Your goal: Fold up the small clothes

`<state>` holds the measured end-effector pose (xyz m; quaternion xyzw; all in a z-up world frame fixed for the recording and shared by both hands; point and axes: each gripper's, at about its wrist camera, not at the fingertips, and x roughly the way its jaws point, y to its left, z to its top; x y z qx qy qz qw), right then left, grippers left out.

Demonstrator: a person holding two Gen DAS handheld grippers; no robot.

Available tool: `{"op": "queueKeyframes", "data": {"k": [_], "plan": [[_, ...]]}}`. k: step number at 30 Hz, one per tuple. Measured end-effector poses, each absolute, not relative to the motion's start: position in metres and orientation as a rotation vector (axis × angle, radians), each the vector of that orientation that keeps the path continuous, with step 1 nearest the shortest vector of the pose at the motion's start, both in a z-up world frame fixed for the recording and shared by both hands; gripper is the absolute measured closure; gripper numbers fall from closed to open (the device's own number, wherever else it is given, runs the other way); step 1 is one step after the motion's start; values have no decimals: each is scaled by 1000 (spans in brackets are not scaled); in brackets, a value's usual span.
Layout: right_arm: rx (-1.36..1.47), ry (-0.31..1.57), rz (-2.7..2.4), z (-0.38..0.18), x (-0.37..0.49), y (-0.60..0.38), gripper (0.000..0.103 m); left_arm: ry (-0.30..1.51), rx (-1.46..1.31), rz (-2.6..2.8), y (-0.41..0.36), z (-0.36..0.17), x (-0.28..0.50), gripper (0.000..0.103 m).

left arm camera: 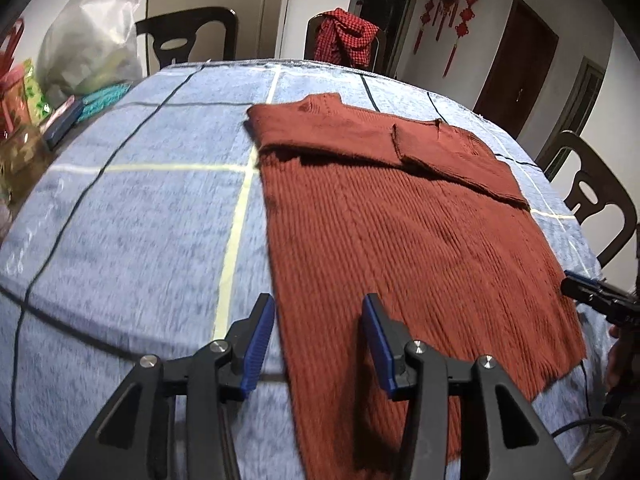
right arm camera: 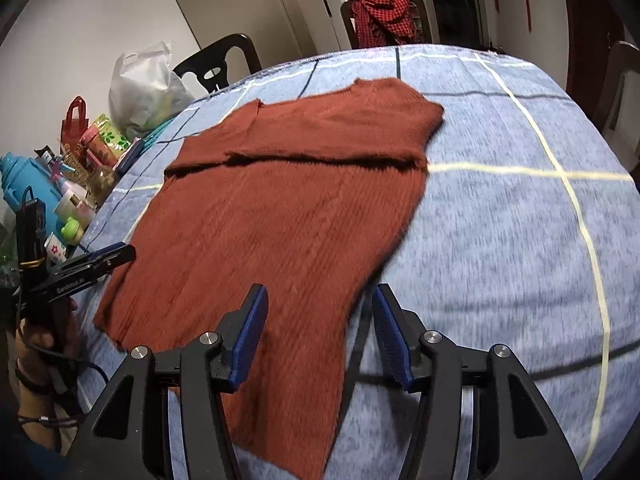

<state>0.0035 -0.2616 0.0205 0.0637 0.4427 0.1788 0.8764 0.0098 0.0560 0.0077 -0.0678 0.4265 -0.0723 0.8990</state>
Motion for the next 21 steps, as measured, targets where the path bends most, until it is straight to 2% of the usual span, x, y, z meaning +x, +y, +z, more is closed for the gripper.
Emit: {"op": "queueKeyframes", "data": {"k": [14, 21], "plan": [[248, 921, 388, 12, -35, -272, 48, 873, -256, -243, 54, 7, -32, 46], [339, 967, 475, 11, -43, -263, 48, 879, -332, -321, 51, 4, -34, 45]]}}
